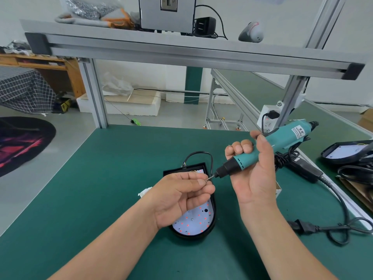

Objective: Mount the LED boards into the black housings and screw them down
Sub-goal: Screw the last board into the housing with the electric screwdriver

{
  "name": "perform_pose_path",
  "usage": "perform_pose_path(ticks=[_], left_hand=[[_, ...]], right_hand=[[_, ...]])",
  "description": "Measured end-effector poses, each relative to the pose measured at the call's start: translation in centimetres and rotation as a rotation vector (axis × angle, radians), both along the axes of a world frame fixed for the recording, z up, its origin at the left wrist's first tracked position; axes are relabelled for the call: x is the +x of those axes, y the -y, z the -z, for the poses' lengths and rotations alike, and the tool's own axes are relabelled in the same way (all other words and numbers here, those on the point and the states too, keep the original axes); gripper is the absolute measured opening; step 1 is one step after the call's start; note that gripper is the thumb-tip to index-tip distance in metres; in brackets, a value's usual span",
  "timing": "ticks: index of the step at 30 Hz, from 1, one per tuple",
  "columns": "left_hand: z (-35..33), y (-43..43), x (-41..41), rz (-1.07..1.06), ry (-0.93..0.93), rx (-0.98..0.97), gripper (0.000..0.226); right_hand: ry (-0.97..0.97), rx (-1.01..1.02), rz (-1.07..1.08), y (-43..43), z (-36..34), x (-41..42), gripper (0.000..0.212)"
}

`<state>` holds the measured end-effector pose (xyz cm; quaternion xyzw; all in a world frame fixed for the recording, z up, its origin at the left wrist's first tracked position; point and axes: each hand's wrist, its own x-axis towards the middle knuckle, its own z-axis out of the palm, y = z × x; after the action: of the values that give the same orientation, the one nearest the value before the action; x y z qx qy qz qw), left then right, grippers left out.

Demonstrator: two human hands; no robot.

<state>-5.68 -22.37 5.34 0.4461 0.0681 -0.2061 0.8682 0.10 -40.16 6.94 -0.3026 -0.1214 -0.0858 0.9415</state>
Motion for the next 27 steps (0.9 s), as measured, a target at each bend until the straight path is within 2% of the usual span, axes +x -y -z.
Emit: perform_pose_path(ticks=[12, 16, 22, 27], left_hand=[[-0.14, 0.07, -0.1, -0.004, -0.005, 0.009, 0.023], [-0.03, 0.0, -0.07, -0.002, -0.008, 0.005, 0.014], [-0.15, -0.09, 0.01, -0.008, 0.0, 0.016, 0.012], [-0.3, -0.15, -0.06, -0.002, 0.016, 0.048, 0.022]], right_hand=[[-0.005, 0.0, -0.002, -0.06, 0.09, 0.04, 0.01], [-0.006, 0.004, -0.003, 0.0, 0.14, 0.07, 0.009], [-0.003, -0.003, -0.007, 0.12, 0.27, 0.16, 0.009], [0.002, -0.012, -0.011, 0.1, 0.29, 0.15, 0.009]])
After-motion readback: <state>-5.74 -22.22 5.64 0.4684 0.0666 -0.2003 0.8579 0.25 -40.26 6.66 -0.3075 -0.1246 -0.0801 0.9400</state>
